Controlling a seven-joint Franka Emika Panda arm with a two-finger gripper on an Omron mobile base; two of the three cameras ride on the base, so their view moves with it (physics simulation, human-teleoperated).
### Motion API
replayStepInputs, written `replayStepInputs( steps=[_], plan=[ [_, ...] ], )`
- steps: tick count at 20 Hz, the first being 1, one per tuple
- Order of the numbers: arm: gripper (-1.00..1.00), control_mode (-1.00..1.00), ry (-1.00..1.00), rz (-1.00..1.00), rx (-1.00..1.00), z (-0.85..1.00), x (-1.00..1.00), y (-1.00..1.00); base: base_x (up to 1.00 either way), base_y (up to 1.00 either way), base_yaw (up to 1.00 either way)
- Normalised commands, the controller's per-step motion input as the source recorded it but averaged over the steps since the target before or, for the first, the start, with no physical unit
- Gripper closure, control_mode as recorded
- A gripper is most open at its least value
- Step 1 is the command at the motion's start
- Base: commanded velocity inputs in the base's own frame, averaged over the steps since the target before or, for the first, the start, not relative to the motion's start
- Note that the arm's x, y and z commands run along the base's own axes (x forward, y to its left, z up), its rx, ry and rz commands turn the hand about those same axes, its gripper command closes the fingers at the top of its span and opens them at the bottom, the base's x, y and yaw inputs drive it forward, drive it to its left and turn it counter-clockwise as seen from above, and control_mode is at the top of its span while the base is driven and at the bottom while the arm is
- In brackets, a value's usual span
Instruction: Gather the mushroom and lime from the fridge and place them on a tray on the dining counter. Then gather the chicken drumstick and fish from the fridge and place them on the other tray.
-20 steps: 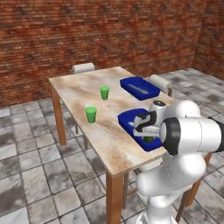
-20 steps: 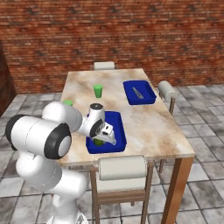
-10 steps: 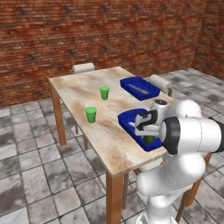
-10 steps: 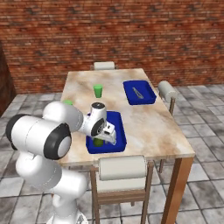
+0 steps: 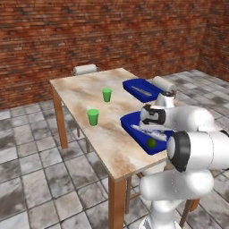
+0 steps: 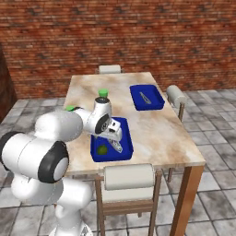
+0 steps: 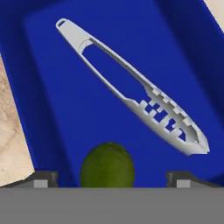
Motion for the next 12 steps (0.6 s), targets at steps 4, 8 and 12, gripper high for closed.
replayStepInputs(
  steps=[4, 8, 12],
  plan=[
    [-1.00, -1.00, -0.02, 0.00, 0.00, 0.76, -0.81, 0.00, 0.00, 0.00, 0.00],
    [-1.00, -1.00, -0.01, 0.00, 0.00, 0.45, -0.95, 0.00, 0.00, 0.00, 0.00],
    [-1.00, -1.00, 0.00, 0.00, 0.00, 0.33, -0.76, 0.00, 0.00, 0.00, 0.00]
  ],
)
